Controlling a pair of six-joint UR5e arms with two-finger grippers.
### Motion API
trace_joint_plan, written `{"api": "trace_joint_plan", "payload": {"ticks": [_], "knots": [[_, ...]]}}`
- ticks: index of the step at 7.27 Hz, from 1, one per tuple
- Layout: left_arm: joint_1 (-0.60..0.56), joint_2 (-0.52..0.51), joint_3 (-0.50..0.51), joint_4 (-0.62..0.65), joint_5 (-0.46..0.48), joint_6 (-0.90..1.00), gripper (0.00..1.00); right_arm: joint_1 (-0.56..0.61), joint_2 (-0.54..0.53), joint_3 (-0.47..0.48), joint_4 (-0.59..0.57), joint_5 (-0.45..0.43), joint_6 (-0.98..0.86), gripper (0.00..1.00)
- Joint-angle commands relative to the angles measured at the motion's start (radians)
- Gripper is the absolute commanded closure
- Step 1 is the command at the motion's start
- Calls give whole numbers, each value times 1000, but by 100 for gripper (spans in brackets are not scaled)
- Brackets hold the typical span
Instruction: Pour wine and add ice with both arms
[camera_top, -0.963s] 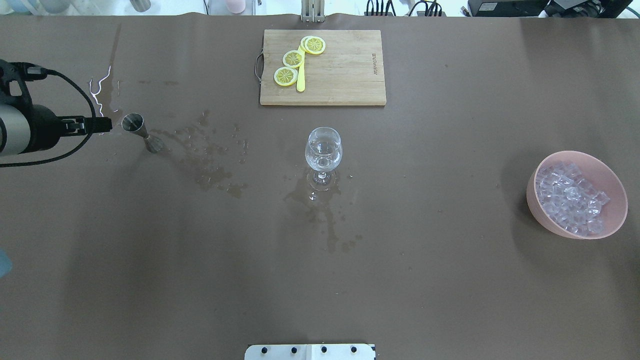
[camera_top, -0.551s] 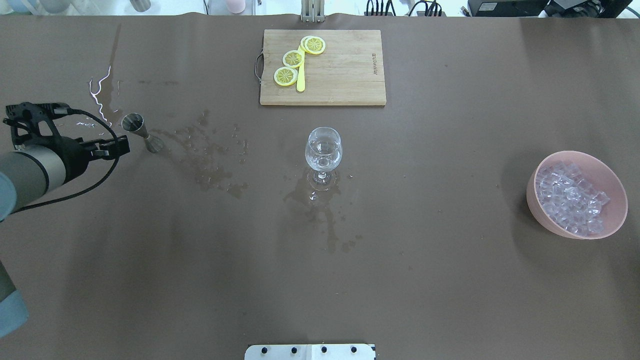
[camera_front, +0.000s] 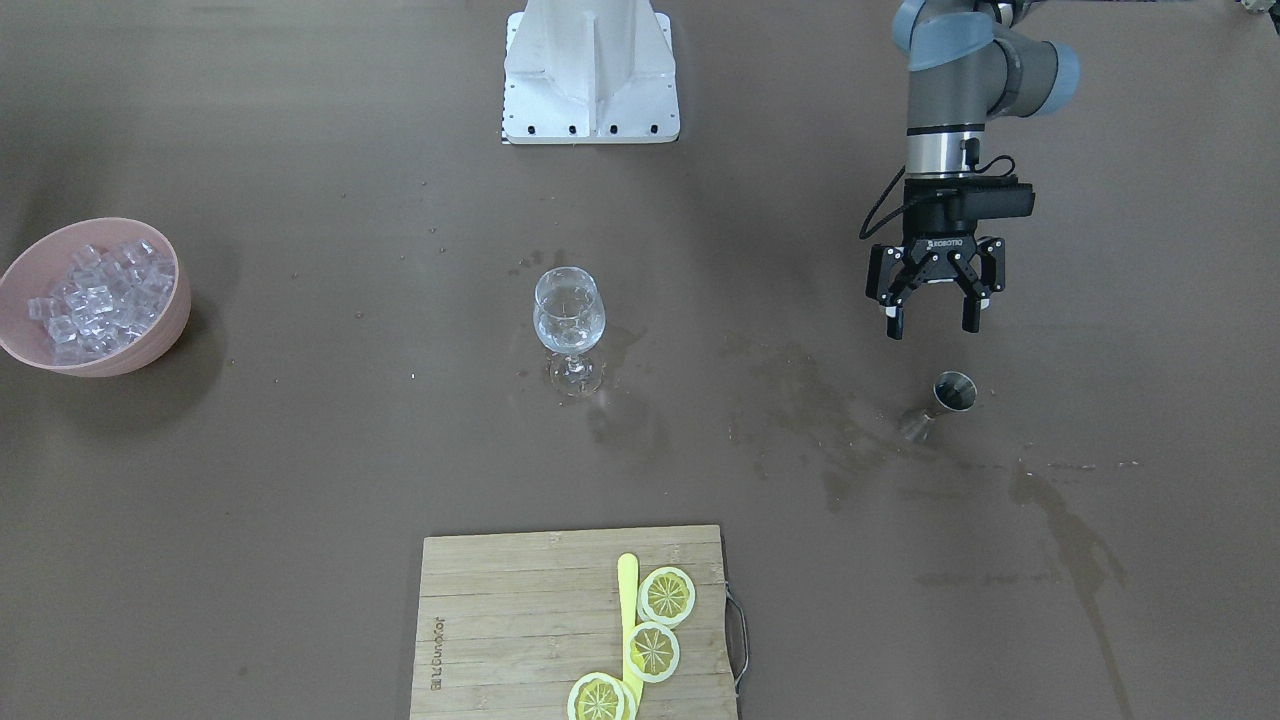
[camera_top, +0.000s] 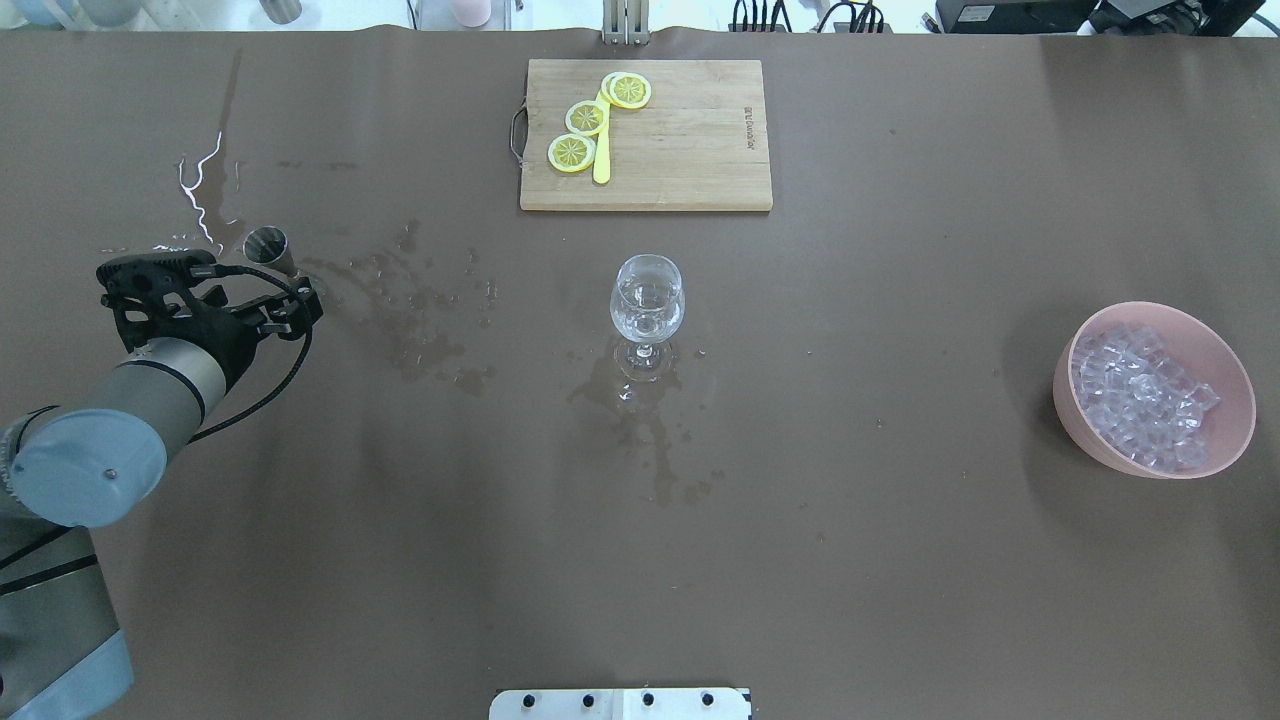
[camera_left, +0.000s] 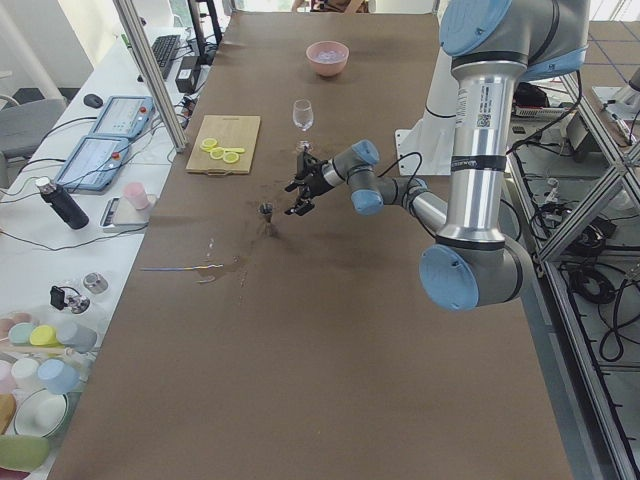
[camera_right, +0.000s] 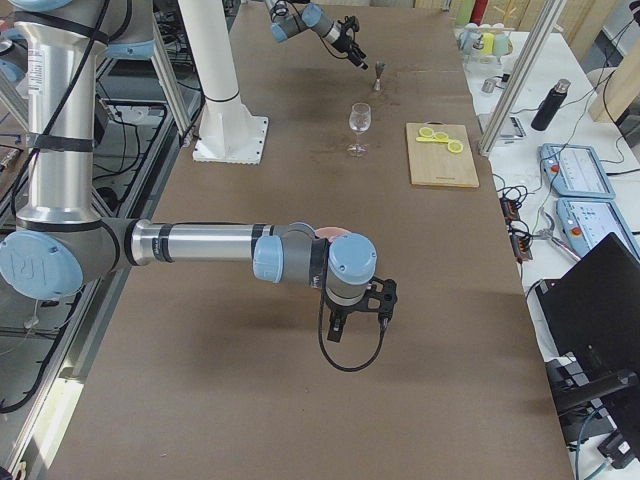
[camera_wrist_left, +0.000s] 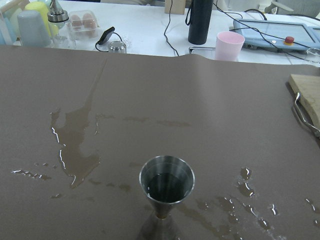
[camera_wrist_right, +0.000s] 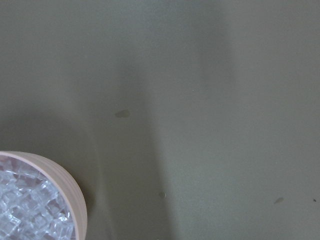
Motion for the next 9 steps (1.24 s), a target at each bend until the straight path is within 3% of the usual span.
{"api": "trace_joint_plan", "payload": {"ticks": [1,2,4,6,9], "knots": [[8,-6,53,-32,61,-3,2,-2,1,-4,-1,0,0,0],[8,-9,87,-38,99,-3,2,-2,1,-7,-1,0,0,0],[9,-23,160,-176,110,5,3,-2,1,-12,-1,0,-3,0],[11,-40,197,-181,116,3,3,-2,1,-23,0,0,-5,0],[34,-78,262,-182,208,3,3,-2,1,-24,0,2,-5,0]]}}
